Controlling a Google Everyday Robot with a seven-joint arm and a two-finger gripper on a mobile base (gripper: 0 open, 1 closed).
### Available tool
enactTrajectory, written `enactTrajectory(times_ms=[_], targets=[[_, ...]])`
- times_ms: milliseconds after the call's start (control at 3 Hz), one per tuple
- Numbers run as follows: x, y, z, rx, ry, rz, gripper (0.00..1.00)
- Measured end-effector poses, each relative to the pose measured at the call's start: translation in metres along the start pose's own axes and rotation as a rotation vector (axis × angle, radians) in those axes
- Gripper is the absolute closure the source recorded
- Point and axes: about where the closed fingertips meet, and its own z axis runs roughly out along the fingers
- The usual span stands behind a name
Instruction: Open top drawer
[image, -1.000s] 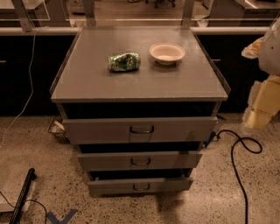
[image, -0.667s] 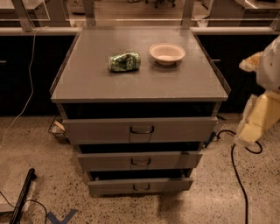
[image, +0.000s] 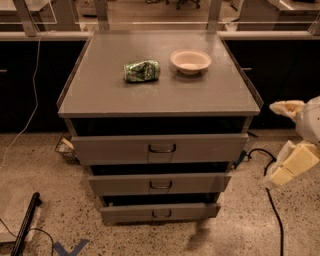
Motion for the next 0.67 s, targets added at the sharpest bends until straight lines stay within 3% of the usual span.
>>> enactTrajectory(times_ms=[333,667], targets=[[-0.007,0.004,0.024,-0.080,-0.212,-0.051,0.00],[-0.024,0.016,0.040,-0.156,-0.296,-0.127,0.00]])
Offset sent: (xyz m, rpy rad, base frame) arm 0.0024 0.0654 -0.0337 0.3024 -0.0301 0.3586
